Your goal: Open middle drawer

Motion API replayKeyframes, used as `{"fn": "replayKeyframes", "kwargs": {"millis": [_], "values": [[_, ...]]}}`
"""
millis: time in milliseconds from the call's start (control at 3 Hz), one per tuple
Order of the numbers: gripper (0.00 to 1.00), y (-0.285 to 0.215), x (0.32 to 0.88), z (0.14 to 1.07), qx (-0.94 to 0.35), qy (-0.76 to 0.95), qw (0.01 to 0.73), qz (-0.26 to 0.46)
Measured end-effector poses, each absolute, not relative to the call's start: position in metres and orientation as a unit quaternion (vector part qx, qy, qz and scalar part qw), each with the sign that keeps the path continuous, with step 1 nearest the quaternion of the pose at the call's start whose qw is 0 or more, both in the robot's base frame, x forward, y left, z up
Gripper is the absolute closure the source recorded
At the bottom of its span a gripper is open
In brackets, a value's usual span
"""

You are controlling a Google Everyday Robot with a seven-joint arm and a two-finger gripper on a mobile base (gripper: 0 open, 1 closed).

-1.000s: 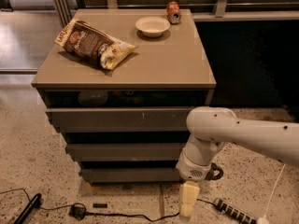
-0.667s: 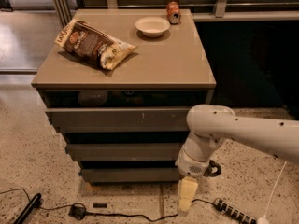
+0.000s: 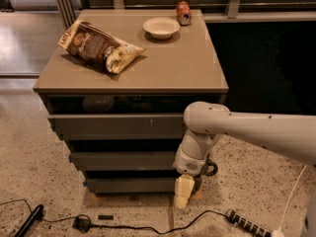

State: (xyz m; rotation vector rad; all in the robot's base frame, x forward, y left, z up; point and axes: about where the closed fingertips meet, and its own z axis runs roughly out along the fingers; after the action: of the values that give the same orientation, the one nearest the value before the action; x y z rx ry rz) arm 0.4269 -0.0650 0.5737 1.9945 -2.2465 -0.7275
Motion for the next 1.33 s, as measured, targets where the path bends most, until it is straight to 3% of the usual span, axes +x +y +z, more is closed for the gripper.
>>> {"fn": "replayKeyframes", "kwargs": {"millis": [1333], "values": [[0.00, -0.059, 0.418, 0.513, 0.630, -0.726, 0.063, -0.269]]}}
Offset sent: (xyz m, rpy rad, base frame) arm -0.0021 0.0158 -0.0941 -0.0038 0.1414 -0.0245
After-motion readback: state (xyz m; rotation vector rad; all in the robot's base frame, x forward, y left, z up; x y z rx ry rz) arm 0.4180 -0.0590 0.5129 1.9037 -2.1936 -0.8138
